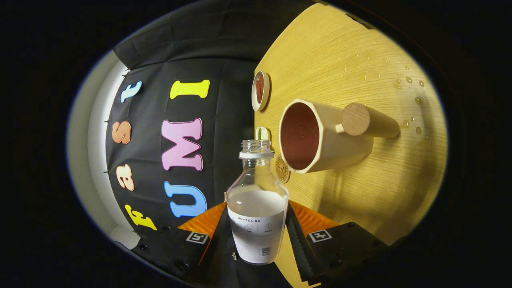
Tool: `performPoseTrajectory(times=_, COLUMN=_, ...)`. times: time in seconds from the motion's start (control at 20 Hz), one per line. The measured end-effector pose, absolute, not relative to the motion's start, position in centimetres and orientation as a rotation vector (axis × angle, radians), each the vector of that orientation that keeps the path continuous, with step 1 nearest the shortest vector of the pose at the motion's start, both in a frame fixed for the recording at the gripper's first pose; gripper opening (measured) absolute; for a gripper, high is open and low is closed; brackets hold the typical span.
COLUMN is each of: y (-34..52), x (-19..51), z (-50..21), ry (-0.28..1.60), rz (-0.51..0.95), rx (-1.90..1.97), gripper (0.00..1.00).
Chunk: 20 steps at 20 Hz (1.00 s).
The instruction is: Take the bottle from table, then pour the juice into the cup, finally place the bottle on the coaster
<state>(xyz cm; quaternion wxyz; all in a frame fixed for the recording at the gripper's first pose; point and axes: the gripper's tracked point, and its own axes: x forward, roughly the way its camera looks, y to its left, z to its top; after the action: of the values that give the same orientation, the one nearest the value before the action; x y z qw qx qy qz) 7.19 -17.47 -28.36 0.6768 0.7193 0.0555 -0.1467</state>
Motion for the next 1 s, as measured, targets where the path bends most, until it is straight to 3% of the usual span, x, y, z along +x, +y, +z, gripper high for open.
performPoseTrajectory(times=1.0, y=-17.47, x=7.08, z=-27.94, ry=0.099, rz=-0.349, rx=1.817, gripper=0.75)
